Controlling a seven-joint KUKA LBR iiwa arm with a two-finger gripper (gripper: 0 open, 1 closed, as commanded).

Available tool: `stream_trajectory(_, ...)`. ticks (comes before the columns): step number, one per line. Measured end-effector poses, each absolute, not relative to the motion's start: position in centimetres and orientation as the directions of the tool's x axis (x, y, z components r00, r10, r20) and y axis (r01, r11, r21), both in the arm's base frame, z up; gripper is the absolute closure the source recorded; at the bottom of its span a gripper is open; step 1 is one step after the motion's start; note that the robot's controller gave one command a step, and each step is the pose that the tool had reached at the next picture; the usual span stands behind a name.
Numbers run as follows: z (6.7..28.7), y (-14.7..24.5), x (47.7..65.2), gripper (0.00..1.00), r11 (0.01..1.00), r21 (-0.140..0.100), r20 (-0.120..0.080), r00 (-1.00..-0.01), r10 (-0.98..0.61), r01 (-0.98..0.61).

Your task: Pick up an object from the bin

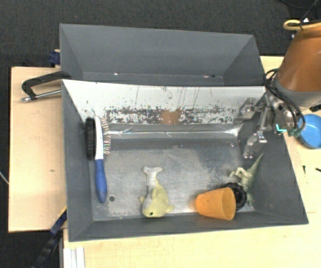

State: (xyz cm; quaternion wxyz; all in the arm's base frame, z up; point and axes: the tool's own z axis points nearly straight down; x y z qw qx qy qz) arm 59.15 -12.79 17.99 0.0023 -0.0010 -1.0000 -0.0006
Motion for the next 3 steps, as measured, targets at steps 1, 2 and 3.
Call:
stream_trajectory(1, 10.1, -9.7, 52.8, 0.00, 1.000, 0.003, 0.007, -1.000, 0.006, 0.006)
stream_trajectory(2, 8.8, -11.7, 49.8, 0.00, 0.999, 0.000, -0.010, -0.999, 0.040, 0.040)
stream_trajectory(3, 8.7, -11.6, 49.7, 1.00, 0.999, 0.000, -0.005, -0.999, 0.035, 0.035)
